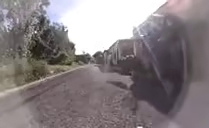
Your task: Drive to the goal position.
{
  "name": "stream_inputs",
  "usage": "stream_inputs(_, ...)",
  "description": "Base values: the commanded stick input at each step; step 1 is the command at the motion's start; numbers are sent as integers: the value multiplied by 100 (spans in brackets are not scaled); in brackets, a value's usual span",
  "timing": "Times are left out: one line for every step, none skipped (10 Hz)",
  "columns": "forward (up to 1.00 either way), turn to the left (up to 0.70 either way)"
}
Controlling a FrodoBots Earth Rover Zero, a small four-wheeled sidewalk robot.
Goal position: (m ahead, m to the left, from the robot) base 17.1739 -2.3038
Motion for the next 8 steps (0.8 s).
stream_inputs(100, 0)
stream_inputs(100, 0)
stream_inputs(100, 0)
stream_inputs(100, 0)
stream_inputs(100, 0)
stream_inputs(100, 0)
stream_inputs(100, 0)
stream_inputs(100, 0)
